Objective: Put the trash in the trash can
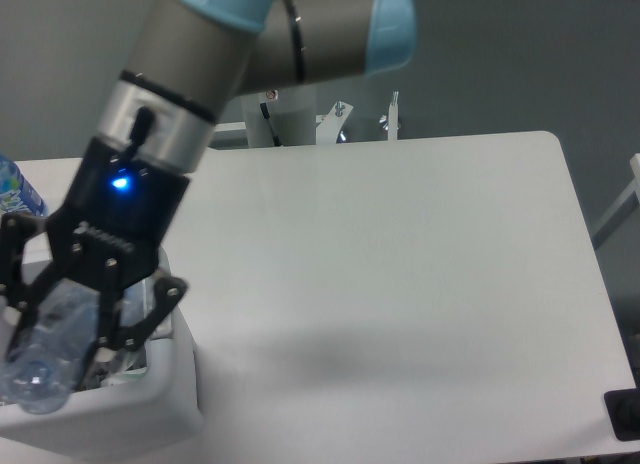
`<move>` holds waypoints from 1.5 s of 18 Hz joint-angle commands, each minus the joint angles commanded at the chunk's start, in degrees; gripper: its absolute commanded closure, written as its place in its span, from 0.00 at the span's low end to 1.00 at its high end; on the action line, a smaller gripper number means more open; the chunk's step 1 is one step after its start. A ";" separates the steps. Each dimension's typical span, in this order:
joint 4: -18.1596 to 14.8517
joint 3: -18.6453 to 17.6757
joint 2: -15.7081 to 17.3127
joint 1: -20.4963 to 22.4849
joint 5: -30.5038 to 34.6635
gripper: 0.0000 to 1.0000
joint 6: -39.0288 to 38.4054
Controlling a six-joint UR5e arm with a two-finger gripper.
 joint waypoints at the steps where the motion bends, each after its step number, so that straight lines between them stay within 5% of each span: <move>1: 0.00 -0.09 -0.18 -0.09 0.00 0.07 1.57; 2: 0.00 -0.17 -0.18 -0.18 0.00 0.00 2.98; 10: -0.53 -1.14 1.49 1.66 2.45 0.00 2.73; 18: -2.10 -6.76 6.76 4.83 26.24 0.00 3.79; 24: -3.86 -13.17 10.62 11.06 36.29 0.00 16.50; 27: -9.38 -14.85 13.00 15.89 36.56 0.00 31.68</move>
